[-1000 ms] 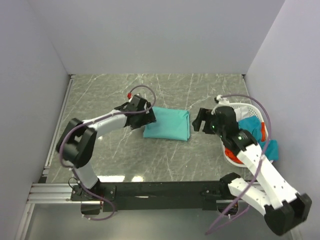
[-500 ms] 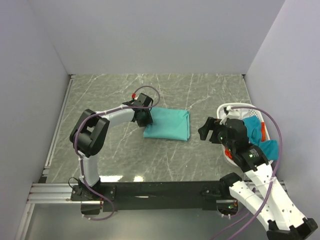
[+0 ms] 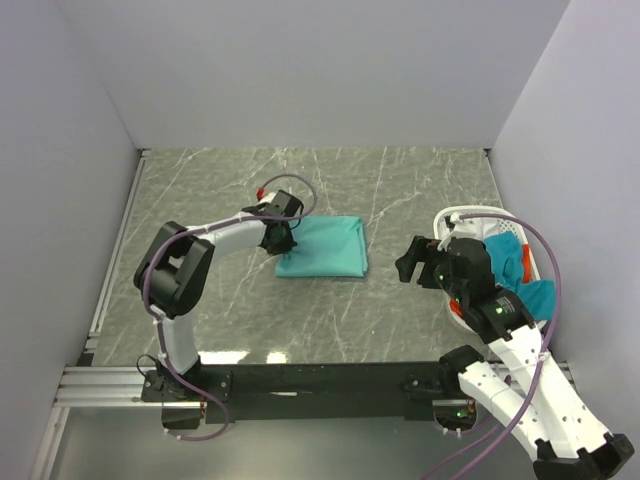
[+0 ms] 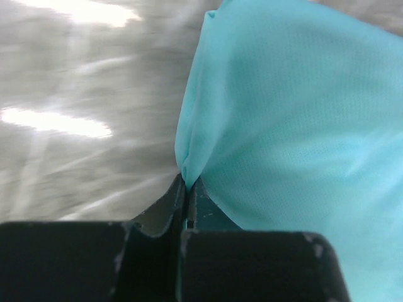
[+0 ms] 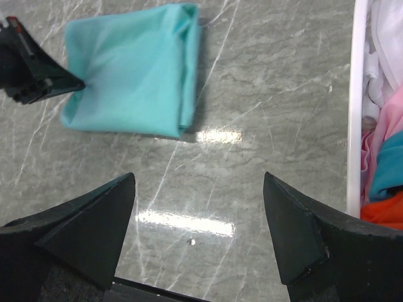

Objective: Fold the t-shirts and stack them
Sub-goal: Neatly place the folded tshirt to the corner

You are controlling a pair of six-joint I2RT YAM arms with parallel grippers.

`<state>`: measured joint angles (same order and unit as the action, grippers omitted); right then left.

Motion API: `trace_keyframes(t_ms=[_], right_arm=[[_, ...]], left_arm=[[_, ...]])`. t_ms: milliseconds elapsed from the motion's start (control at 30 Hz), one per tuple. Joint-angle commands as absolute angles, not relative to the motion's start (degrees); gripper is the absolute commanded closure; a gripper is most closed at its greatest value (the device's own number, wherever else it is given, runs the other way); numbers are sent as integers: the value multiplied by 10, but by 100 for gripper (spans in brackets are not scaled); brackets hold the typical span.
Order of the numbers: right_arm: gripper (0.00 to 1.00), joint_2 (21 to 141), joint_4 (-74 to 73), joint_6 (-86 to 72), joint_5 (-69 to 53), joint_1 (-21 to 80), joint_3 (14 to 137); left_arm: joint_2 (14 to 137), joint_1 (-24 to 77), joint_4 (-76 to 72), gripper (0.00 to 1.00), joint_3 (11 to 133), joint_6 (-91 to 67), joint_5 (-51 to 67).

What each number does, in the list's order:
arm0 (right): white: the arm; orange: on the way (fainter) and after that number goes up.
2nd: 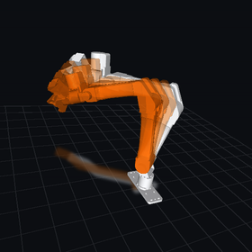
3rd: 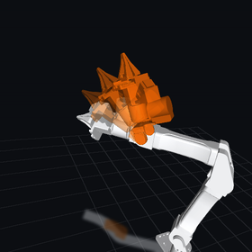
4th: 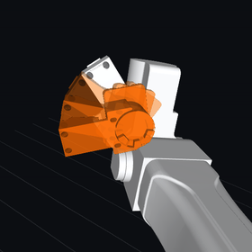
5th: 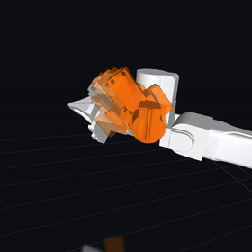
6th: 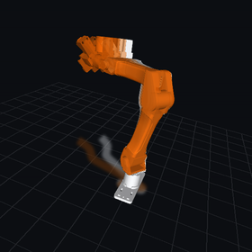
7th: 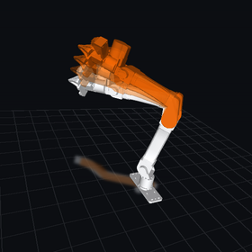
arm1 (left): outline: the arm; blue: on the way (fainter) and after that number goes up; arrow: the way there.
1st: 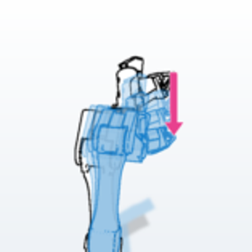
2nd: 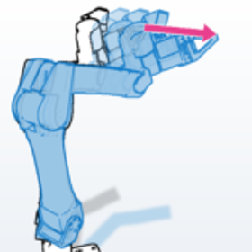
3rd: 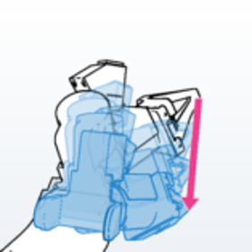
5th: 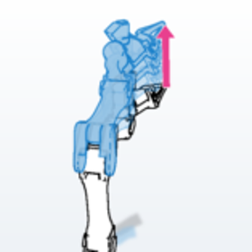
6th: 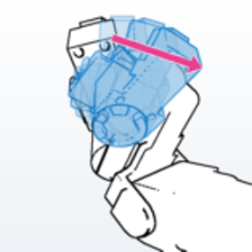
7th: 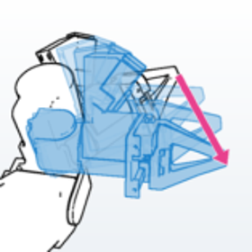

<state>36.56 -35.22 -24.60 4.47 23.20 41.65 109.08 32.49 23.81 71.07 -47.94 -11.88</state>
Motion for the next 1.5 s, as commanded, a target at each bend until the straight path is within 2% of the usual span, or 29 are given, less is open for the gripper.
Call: trace_keyframes(t_ms=[0,167,367,733,900,933,1133,1467], right_arm=[[11,361,-338,-250,47,229,417],[11,377,-340,-248,51,228,424],[11,409,-344,-239,47,226,439],[11,440,-343,-234,38,214,439],[11,446,-339,-232,34,211,438],[11,447,-341,-232,34,211,439],[11,442,-346,-235,44,210,438],[11,433,-357,-240,52,210,436]], left_arm=[[1050,303,313,99,670,-446,-218],[1008,273,350,99,621,-442,-268],[983,216,409,99,590,-441,-424],[1009,89,365,99,628,-360,-477],[1024,41,335,95,649,-302,-495],[1027,33,334,99,663,-298,-495],[1021,-31,302,99,669,-257,-500],[1068,-83,250,97,727,-192,-502]])
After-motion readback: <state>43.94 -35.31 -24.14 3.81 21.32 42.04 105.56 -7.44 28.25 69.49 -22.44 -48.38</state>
